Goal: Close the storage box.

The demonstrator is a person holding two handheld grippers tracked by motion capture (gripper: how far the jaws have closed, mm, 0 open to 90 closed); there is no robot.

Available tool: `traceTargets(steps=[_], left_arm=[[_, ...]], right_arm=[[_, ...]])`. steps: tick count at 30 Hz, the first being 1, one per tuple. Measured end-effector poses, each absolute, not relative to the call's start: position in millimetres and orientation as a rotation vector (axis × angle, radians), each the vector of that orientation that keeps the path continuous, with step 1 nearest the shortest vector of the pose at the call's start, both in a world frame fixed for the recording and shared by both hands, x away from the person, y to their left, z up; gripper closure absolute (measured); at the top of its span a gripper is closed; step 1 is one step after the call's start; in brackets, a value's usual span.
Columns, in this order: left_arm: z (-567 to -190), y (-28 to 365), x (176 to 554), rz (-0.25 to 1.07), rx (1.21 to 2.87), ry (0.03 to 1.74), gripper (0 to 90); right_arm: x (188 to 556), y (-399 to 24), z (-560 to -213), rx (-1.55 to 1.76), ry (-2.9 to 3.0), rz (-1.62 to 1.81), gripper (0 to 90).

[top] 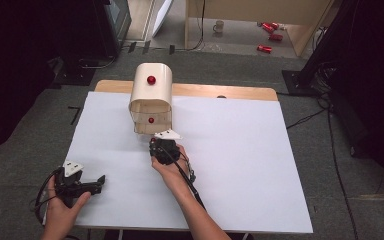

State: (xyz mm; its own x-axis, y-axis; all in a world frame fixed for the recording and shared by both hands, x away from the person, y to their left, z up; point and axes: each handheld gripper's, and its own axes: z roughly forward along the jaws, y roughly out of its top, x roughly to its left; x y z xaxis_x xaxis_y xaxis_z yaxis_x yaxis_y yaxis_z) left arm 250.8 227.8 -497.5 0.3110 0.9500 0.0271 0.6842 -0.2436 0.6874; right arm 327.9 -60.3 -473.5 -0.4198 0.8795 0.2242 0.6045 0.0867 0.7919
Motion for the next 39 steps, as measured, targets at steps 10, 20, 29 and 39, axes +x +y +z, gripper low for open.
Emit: traceTargets(steps=[10,20,29,39], left_arm=[[-497.5,227.8,250.8,0.606,2.012,1.442,0.0],[-497.5,227.8,250.8,0.606,2.013,1.442,0.0],[-497.5,227.8,250.8,0.606,2.012,1.442,0.0],[-497.5,227.8,250.8,0.605,2.013,1.442,0.0]], right_arm=[[337.2,-60.3,-473.8,1.476,2.050,1.251,75.8],[346.0,-59.6,-474.9,1.475,2.033,1.254,75.8],[348.3,-60.4,-475.6,1.472,2.032,1.265,75.6],[343.4,-72.1,-466.4,1.433,2.107,1.343,42.0]])
